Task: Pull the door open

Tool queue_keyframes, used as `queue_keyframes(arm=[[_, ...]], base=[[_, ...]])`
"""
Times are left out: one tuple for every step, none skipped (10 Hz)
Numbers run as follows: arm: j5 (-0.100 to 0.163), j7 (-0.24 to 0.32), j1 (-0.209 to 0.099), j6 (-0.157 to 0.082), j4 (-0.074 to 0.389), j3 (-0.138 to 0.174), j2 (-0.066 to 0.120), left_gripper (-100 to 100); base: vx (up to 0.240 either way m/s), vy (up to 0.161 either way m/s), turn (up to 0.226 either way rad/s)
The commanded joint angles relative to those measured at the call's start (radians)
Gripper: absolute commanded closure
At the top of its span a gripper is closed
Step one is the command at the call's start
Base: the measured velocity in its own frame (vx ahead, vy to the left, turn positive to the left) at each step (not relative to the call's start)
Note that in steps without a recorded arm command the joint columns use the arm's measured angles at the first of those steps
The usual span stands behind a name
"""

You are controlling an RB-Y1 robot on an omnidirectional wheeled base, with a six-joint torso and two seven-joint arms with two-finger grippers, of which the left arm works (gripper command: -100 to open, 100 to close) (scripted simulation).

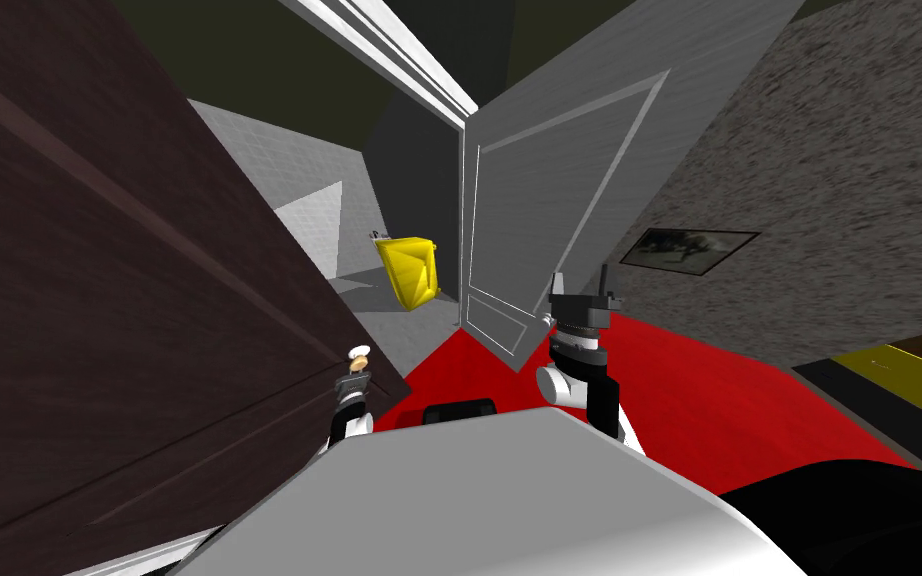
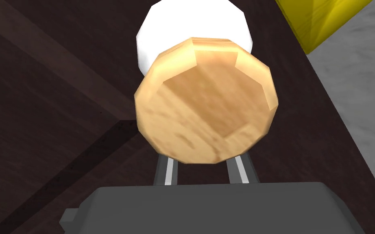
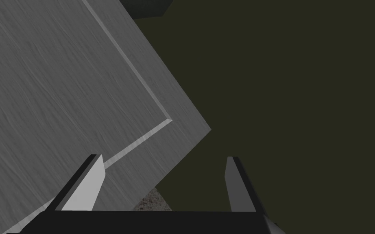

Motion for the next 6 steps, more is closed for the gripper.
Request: queue_keyframes(arm=[[0.014, 0.05, -0.012, -0.013, -0.011, -0.004, 0.002, 100], [0.014, 0.063, -0.012, -0.013, -0.011, -0.004, 0.002, 100], [0.024, 0.101, -0.017, -0.013, -0.006, -0.005, 0.004, 100], [0.024, 0.103, -0.017, -0.013, -0.006, -0.005, 0.004, 100], [0.033, 0.139, -0.021, -0.013, -0.001, -0.006, 0.005, 100], [0.041, 0.17, -0.024, -0.014, 0.004, -0.007, 0.007, 100]], base=[[-0.062, 0.004, -0.102], [-0.047, 0.006, -0.038], [-0.045, 0.003, -0.06], [-0.038, -0.003, -0.05], [-0.036, -0.001, -0.06], [-0.052, 0.0, -0.083]])
